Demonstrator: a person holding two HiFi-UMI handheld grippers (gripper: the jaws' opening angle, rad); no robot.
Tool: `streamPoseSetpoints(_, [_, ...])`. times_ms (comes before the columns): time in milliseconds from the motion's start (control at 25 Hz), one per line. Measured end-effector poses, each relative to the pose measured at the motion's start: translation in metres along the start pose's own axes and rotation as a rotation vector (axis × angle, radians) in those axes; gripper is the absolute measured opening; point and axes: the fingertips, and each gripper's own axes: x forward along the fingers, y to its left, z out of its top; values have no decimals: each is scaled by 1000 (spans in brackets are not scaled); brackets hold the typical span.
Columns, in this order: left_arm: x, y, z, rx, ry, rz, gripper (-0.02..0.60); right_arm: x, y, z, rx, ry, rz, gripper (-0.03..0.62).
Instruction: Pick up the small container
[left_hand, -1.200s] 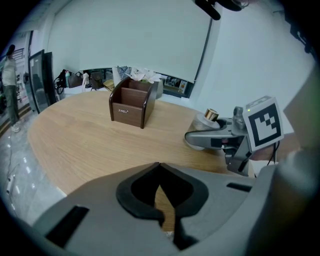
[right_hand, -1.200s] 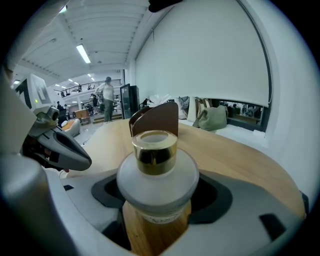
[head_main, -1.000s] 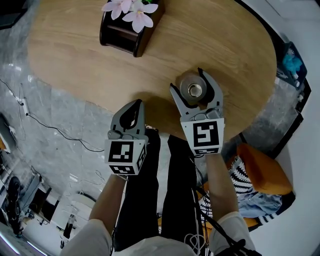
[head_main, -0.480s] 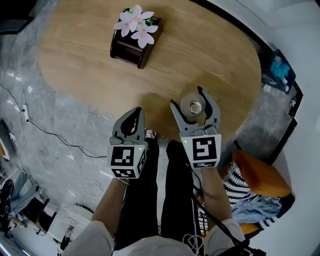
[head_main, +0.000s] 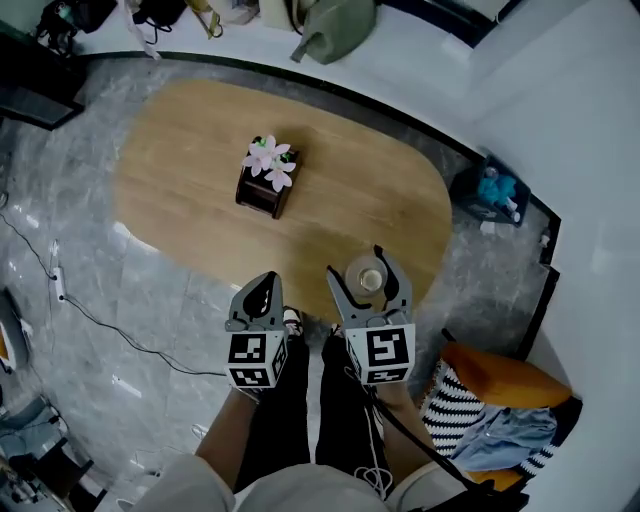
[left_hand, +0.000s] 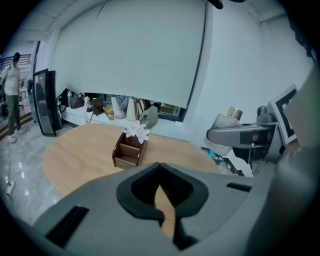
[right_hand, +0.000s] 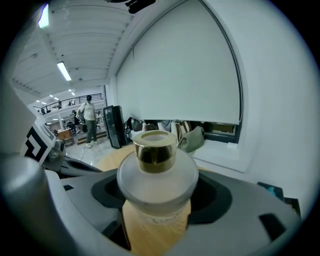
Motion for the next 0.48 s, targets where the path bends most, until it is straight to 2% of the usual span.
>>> streamPoseSetpoints(240, [-34,-20,60,11,-65,-42,8,-45,-5,70,29,-61,-53,339])
streamPoseSetpoints(480, [-68,-43,113,50,-131,-87,8,-91,-8,121,41,-96,-92,339])
